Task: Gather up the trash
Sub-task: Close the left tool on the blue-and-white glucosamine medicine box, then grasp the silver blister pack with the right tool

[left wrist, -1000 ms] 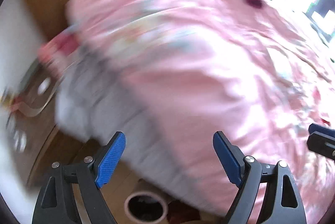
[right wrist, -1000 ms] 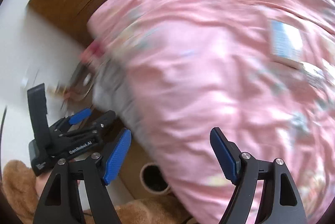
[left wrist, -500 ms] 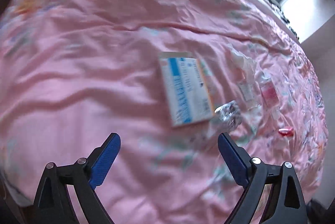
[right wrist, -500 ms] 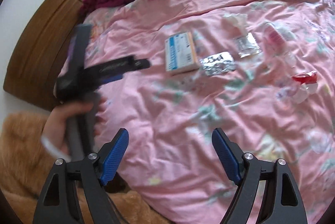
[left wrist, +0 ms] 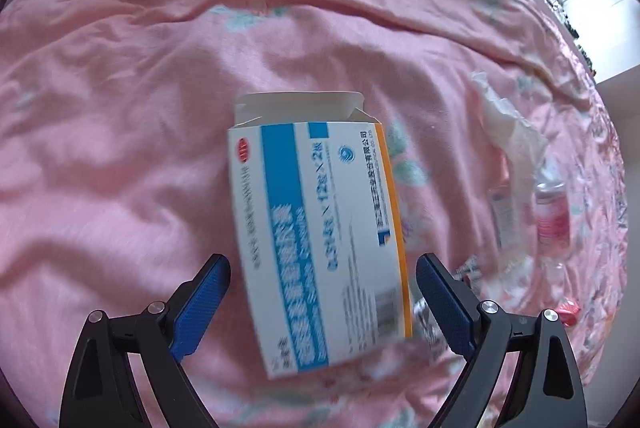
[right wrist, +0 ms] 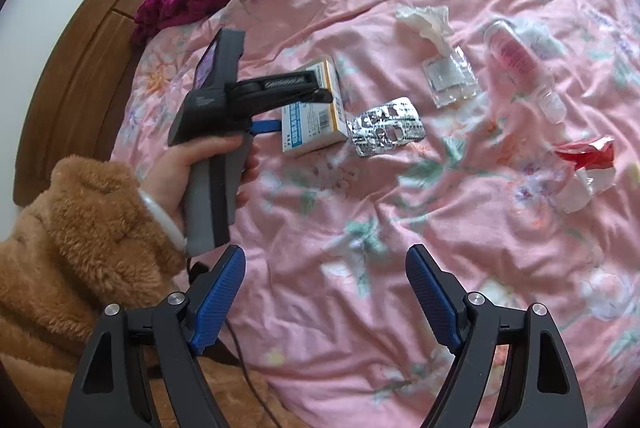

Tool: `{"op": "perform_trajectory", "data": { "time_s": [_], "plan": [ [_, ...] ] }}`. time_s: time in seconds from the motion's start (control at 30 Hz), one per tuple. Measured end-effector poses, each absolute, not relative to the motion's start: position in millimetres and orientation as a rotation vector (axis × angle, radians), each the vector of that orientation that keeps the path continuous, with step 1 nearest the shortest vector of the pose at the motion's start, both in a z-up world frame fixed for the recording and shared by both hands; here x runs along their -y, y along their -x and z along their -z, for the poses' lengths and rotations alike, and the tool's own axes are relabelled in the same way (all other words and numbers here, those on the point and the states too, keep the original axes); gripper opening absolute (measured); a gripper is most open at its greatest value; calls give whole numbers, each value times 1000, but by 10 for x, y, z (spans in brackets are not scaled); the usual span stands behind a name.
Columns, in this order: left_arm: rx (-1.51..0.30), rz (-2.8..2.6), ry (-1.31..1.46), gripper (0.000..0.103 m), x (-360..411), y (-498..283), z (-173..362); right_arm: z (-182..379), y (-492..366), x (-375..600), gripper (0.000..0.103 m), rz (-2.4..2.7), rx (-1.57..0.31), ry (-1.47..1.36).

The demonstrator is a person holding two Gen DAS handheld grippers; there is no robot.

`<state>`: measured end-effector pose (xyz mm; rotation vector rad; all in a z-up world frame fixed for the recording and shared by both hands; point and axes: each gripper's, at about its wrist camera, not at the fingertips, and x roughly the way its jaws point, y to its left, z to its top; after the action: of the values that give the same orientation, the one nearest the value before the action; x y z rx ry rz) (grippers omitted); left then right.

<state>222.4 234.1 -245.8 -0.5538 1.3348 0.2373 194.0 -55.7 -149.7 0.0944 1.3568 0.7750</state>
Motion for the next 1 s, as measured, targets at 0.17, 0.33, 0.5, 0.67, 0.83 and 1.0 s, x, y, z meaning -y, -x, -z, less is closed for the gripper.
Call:
{"op": "perform_trajectory", "data": {
  "time_s": [0.17, 0.33, 0.5, 0.67, 0.83, 1.0],
  "plan": [
    [-1370, -256, 552, 94, -2305, -2359, 2644, 1598, -2000, 526, 82, -792, -1391, -99],
    [-1397, -284, 518, 94, -2265, -2440, 2763, 1652, -2048, 528, 82, -796, -1412, -110],
    [-1372, -283, 475, 83, -2180, -2450, 2710, 1702, -2091, 523, 82, -793, -1427, -115],
    [-1345, -240, 402, 82, -2107, -2396, 2606, 1729, -2147, 494, 82, -786, -1426, -119],
    [-1325, -252, 407, 82, -2090, -2344, 2503, 1794, -2239, 433, 82, -771, -1437, -126],
    [-1285, -261, 381, 82, -2086, -2242, 2325, 1820, -2365, 338, 82, -772, -1427, -130]
  ]
}}
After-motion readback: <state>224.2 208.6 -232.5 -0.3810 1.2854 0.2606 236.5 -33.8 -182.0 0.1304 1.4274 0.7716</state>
